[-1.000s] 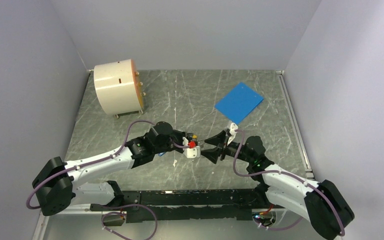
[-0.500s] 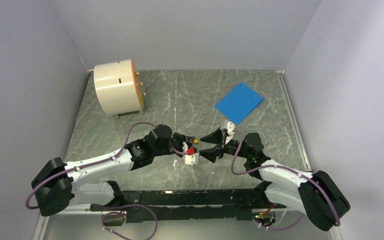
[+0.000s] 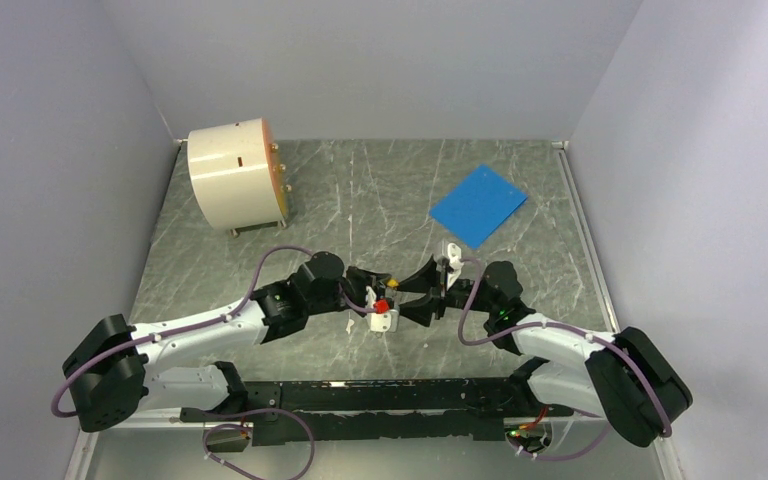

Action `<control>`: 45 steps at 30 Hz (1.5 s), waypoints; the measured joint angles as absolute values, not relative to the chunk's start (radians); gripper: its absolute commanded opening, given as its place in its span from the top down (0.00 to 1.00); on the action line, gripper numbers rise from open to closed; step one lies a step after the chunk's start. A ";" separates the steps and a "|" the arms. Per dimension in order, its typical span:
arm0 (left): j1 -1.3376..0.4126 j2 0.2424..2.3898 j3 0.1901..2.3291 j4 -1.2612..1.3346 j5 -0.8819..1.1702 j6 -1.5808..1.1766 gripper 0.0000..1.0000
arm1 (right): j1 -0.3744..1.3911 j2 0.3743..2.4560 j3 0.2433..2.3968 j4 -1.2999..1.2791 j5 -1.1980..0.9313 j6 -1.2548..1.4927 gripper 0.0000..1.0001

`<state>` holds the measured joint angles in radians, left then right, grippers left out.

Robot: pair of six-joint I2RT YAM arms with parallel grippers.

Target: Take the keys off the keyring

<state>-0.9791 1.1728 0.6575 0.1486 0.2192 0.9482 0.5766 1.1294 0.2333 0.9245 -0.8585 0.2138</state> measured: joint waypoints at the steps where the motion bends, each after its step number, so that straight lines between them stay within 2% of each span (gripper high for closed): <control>1: -0.979 1.173 0.656 0.153 0.217 0.948 0.97 | 0.577 1.128 0.233 0.924 -0.862 0.215 0.43; 22: -0.980 1.160 0.654 0.165 0.221 0.945 0.97 | 0.577 1.147 0.233 0.976 -0.935 0.255 0.59; 31: -0.982 1.160 0.646 0.178 0.224 0.944 0.97 | 0.577 1.142 0.233 0.988 -0.919 0.264 0.90; 35: -0.982 1.160 0.645 0.183 0.224 0.940 0.97 | 0.577 1.123 0.232 0.981 -0.894 0.261 0.99; 45: -0.982 1.147 0.648 0.162 0.214 0.925 0.97 | 0.598 1.027 0.217 0.842 -0.751 0.194 1.00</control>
<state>-0.9817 1.1469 0.6483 0.1619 0.2138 0.9253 0.5980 1.0271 0.2169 0.8421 -0.7513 0.1936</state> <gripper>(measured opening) 0.058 0.028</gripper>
